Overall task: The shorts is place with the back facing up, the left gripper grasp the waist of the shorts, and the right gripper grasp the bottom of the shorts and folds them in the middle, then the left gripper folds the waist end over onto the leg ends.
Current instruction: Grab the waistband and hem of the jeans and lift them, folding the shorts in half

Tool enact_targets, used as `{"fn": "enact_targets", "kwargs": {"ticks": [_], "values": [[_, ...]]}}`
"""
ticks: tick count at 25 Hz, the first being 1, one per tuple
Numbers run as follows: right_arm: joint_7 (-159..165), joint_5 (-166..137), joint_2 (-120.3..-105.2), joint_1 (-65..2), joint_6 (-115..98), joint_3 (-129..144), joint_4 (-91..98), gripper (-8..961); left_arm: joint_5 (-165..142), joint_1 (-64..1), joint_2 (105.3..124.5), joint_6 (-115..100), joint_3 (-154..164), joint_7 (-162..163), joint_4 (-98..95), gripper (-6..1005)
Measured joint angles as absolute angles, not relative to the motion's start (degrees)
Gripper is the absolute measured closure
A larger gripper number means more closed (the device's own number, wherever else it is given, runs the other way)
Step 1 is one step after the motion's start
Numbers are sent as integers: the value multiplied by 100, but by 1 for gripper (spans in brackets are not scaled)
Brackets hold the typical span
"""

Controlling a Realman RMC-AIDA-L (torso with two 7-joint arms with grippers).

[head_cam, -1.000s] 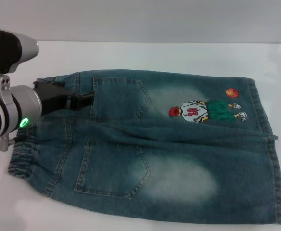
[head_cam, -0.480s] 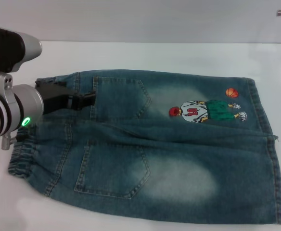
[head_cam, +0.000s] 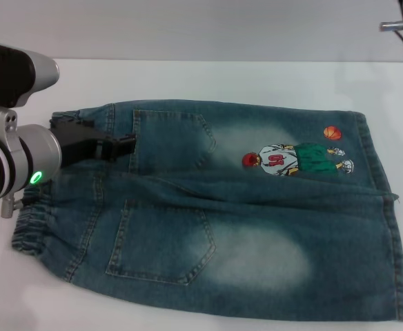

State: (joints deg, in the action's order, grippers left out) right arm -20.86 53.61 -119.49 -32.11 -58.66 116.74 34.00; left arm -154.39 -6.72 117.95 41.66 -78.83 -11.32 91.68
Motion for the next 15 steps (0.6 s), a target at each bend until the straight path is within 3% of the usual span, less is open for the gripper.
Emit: {"fn": "enact_targets", "kwargs": {"ticks": [15], "values": [[-2462,5376,-11918,-2799,-1078,9564,5889,432,-15438,-658,11790,4166,-7875,-1134,9154,225]]}}
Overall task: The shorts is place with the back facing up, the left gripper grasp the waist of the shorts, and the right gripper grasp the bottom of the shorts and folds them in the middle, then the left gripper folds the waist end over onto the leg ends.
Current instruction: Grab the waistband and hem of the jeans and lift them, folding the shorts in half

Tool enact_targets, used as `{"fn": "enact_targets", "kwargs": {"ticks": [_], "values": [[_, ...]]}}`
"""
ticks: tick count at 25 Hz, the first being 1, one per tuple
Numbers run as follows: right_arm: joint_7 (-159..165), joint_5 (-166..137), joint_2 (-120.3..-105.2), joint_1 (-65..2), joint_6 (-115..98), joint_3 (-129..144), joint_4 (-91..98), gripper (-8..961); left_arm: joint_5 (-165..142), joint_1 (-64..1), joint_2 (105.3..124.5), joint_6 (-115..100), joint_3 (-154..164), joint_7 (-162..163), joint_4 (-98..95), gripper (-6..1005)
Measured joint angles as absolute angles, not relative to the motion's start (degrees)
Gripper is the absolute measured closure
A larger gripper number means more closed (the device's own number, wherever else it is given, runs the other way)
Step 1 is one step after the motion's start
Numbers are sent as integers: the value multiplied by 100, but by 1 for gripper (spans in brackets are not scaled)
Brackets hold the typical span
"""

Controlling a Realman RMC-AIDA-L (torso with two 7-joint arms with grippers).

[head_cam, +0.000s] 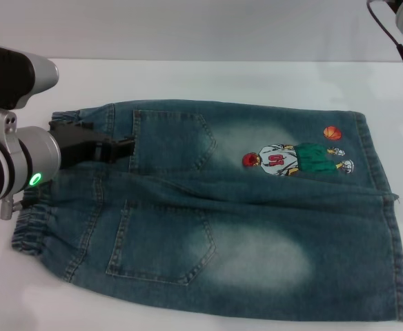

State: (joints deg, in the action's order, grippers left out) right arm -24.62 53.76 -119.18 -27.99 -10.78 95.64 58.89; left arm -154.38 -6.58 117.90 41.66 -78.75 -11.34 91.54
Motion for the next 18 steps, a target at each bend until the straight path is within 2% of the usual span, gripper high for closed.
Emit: {"fn": "enact_targets", "kwargs": {"ticks": [6,18], "values": [[-2417,5357,-11918,-2713,340,9076,6452,432,-15435,-657,11785,4166,-7883,-1134,9117,225],[-2127,6318,-11926,-1785,4734,7844,9029,416,-15434,-532,11781,4224,-7871,-1139,9261,225]]}}
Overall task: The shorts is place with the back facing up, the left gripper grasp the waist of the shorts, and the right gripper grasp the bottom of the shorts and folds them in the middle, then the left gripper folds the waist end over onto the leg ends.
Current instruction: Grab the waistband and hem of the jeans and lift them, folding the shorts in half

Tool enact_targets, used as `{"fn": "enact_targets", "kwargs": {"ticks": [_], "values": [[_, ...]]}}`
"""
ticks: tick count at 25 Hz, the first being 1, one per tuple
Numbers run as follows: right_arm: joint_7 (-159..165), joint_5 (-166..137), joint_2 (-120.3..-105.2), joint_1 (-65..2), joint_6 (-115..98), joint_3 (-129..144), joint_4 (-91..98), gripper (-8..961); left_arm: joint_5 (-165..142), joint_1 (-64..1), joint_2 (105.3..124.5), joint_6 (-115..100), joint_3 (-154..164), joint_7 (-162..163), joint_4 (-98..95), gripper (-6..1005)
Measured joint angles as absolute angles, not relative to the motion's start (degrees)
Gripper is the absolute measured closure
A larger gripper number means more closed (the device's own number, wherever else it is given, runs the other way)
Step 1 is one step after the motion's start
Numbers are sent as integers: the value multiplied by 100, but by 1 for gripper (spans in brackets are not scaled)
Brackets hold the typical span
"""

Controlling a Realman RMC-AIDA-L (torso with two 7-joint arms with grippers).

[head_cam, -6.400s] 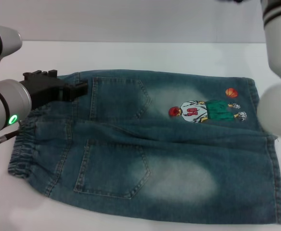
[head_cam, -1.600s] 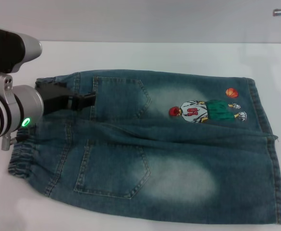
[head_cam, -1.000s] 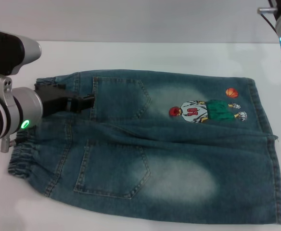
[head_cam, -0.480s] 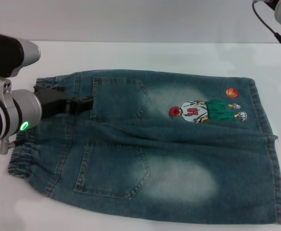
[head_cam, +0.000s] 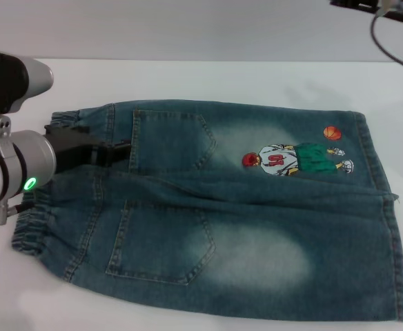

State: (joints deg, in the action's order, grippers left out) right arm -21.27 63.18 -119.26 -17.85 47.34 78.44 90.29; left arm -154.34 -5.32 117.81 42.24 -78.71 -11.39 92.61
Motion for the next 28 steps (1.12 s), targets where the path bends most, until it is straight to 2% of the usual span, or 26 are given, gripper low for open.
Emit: {"fn": "enact_targets", "kwargs": {"ticks": [12,15,20,28], "values": [[-1959,8112,-11882,-1561,7918,6465,8833,377,-15459,-342,11774,4679,-7919,-1143,9800,226],[-1909,8156,-11883,-1360,8175,6402,8681,367,-15461,-354,11776,4794,-7919,-1143,9844,226],[-2363,8278,-11897,-1082,8416,6235,8246,222,-15461,-377,11772,5020,-7919,-1143,9997,226],[-2806,8392,-11863,-977,8603,6040,7529,222,-15545,-411,11782,5144,-7946,-1143,10158,226]]}}
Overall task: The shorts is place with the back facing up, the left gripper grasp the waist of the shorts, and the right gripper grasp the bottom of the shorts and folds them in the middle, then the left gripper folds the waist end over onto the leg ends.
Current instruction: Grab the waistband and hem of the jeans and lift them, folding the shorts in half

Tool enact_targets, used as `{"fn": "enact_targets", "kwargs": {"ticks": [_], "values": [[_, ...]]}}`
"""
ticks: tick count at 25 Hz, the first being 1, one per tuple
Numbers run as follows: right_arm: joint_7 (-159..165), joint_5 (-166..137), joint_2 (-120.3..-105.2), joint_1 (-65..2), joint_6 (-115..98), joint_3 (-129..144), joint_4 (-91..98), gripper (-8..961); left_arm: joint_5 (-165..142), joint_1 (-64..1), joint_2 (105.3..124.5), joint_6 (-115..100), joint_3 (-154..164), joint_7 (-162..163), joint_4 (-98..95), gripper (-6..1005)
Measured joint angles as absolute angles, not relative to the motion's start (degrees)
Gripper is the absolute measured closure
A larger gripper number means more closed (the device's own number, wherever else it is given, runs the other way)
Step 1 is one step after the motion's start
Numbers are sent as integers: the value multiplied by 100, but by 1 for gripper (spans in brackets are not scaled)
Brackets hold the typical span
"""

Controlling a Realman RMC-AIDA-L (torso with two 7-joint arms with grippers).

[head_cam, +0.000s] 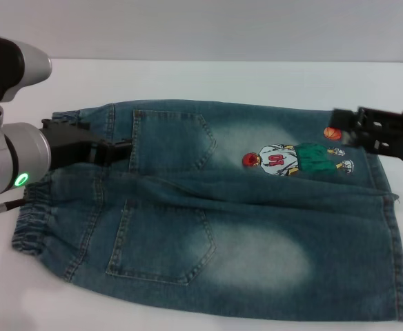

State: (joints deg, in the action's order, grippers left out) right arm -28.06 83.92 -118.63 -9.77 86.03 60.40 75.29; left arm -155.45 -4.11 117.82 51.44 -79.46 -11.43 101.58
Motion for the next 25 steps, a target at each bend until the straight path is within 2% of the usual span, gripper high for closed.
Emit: {"fn": "enact_targets", "kwargs": {"ticks": [13,25], "values": [[-2575,6503,-11898,-915,7675,5884,8075,222,-15549,-620,11785,5151,-8015,-1143,9909,226],[-1717,5324,-11951,-792,7564,6575,9539,222,-15548,-718,11786,5207,-8120,-1142,9815,227]]}}
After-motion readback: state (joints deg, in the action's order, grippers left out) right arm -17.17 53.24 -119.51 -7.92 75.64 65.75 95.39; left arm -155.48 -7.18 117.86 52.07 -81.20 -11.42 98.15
